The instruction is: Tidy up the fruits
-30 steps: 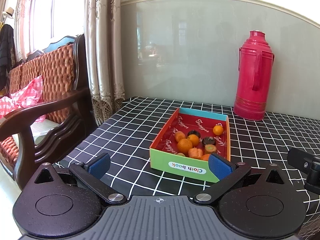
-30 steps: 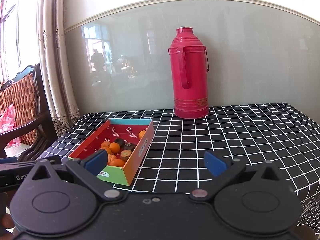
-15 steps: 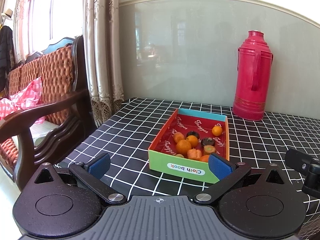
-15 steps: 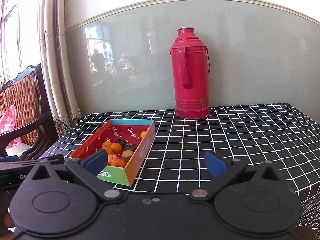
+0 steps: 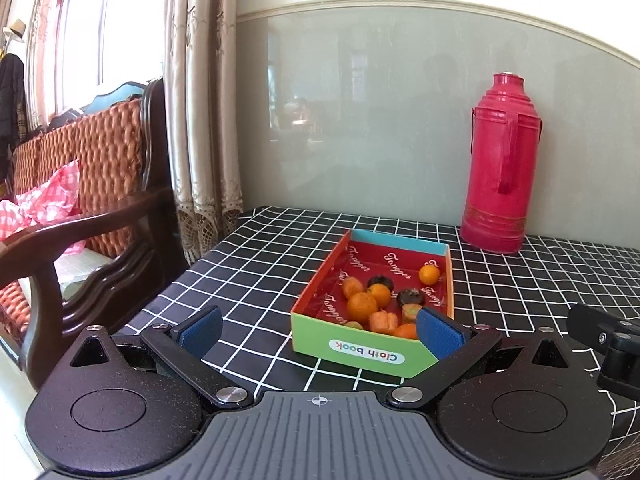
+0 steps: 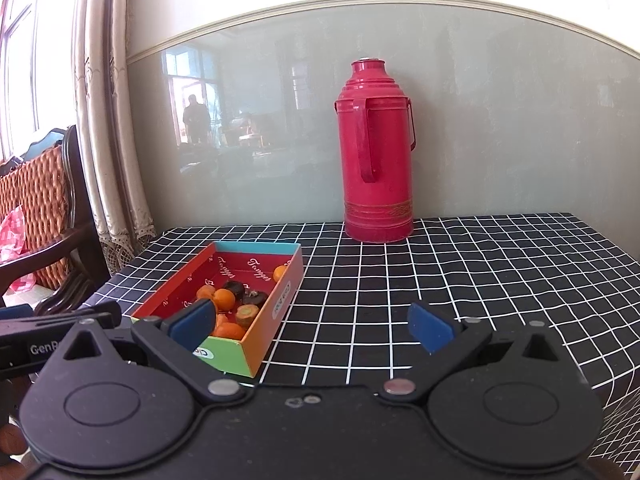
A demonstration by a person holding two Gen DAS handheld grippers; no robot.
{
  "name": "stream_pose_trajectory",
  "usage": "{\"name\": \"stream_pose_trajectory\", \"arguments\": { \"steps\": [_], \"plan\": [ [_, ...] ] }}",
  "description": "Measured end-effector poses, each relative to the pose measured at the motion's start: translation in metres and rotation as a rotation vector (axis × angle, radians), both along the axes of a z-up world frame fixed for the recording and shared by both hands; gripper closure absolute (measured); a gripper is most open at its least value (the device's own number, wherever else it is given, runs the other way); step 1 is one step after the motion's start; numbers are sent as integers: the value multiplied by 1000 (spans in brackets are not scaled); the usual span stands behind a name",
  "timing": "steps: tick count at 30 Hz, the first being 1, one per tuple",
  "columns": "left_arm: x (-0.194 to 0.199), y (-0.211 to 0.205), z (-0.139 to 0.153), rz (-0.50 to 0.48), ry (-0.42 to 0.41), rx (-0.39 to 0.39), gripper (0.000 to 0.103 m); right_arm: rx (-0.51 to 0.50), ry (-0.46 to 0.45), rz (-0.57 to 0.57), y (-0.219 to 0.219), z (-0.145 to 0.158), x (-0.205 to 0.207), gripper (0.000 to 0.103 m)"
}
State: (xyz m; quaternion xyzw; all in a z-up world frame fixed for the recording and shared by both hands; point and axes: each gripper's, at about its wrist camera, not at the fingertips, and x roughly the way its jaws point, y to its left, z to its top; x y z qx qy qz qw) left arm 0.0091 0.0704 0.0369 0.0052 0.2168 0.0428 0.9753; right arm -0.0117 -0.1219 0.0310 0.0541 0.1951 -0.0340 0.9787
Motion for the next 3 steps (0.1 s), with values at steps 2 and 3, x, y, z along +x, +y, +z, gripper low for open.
{"name": "stream_pose_trajectory", "arguments": {
  "steps": [2, 3],
  "plan": [
    [0, 0, 0, 0, 0, 3, 0, 1, 1, -4, -1, 0, 0, 6],
    [0, -1, 0, 7, -2, 5, 0, 2, 2, -3, -1, 0, 0, 6]
  ]
}}
